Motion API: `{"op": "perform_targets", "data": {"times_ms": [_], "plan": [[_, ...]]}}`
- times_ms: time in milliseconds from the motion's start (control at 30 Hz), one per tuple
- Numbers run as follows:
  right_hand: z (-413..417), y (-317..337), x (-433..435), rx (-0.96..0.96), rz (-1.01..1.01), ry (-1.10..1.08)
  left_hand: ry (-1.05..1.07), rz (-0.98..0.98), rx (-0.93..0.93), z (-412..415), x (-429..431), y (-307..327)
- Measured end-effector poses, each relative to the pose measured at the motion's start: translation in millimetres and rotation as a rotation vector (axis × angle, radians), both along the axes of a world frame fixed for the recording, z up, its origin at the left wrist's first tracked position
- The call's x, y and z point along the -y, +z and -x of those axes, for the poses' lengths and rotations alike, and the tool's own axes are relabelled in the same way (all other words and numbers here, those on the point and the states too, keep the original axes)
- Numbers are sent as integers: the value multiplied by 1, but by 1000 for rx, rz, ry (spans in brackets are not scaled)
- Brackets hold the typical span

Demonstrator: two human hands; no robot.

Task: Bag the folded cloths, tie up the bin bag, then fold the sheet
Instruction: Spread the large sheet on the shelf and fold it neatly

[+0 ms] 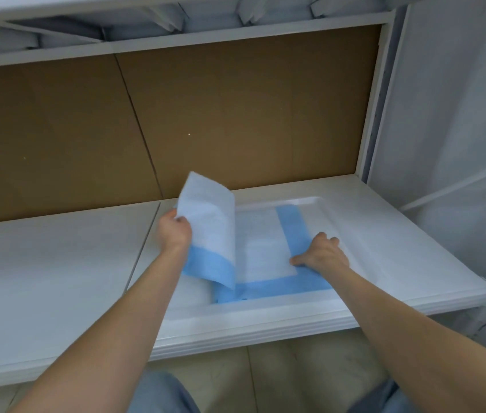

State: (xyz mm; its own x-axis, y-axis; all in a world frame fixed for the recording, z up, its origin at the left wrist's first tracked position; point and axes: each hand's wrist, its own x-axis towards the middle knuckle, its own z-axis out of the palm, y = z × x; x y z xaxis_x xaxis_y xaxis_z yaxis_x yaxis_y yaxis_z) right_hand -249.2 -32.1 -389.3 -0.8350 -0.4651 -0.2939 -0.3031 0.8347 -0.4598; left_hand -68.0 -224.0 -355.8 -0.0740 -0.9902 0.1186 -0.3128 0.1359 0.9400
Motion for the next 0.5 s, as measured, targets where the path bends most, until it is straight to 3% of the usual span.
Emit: {"op": "perform_targets", "data": {"times_ms": [200, 433, 500], "plan": [[-5, -7, 15, 87, 71, 83, 174, 7, 100, -49, 19, -9], [9, 13, 15, -129, 424, -77, 246, 27, 171, -71, 14, -16], [17, 25, 15, -104, 609, -159, 209, 35, 178, -63, 5, -14]]}}
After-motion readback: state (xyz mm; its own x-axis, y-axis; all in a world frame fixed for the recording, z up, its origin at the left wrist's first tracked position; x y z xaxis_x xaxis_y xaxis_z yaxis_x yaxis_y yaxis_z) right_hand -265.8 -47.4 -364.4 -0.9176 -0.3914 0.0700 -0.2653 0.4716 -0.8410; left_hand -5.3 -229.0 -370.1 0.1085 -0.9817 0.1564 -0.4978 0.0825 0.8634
